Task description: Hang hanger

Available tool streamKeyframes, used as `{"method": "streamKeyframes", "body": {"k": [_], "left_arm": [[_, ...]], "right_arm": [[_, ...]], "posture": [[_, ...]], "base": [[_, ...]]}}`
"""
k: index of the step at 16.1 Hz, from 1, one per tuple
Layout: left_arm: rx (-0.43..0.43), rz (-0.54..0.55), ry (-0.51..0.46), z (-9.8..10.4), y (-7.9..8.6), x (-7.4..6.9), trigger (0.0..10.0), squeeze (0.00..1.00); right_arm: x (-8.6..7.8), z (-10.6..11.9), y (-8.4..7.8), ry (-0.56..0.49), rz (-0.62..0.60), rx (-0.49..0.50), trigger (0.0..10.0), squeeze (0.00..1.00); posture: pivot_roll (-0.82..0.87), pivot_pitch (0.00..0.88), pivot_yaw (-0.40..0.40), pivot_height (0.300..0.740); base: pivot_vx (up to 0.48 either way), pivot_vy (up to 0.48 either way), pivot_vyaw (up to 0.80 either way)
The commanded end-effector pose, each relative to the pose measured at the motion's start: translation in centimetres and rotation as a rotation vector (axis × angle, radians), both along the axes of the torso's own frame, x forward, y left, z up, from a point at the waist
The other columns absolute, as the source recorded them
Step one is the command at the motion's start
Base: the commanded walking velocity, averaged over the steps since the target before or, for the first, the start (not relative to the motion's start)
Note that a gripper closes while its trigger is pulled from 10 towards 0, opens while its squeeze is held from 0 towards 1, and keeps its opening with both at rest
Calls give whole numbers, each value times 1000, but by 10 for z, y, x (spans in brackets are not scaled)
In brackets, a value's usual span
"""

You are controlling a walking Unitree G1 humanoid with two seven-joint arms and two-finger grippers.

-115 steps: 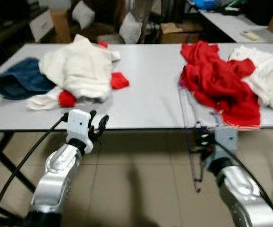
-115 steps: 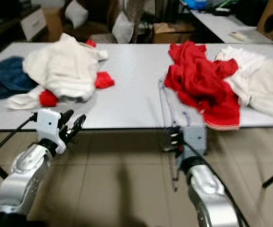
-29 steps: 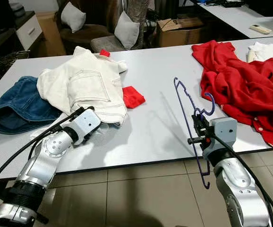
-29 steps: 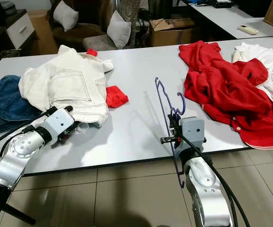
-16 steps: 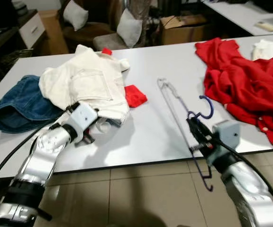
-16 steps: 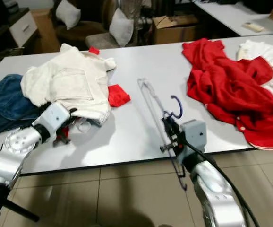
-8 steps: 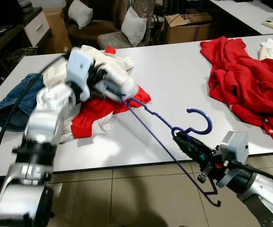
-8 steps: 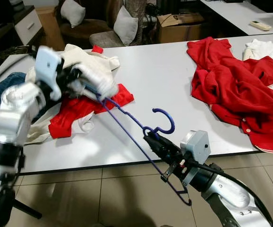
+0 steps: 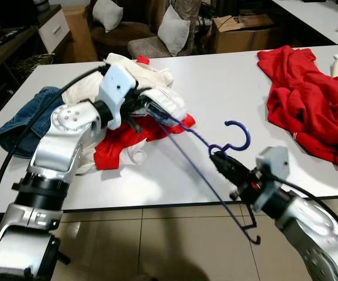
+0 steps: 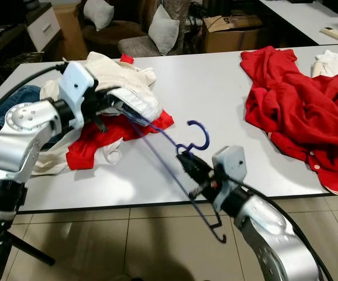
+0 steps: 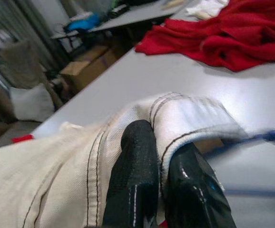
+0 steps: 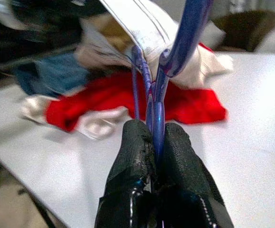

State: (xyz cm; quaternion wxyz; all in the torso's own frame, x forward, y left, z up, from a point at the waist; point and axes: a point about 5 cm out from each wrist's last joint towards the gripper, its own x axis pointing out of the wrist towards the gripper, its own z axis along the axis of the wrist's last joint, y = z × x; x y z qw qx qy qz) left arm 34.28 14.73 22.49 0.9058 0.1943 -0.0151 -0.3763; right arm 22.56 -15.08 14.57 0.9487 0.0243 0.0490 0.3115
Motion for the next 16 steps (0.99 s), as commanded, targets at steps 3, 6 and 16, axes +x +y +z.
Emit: {"method": "streamKeyframes", "body": {"k": [3,6,16], "left_arm": [[128,-57,-3,0,3,-8,0,0],[-25,-2,-202,46,9,0,0,0],[-181,254,-64,42,12,30,0,0]], "right_arm": [[30,6,-29,-42,-291,-23,10000,0],[37,70,-47,-326,-377,241,10000,0],[-35,37,6,-59,318,156,10000,0]], "posture": [[-114,0,91,740],[-119,0,88,740],[-128,0,111,740]], "base": [[0,0,0],[0,0,0],[0,0,0]]}}
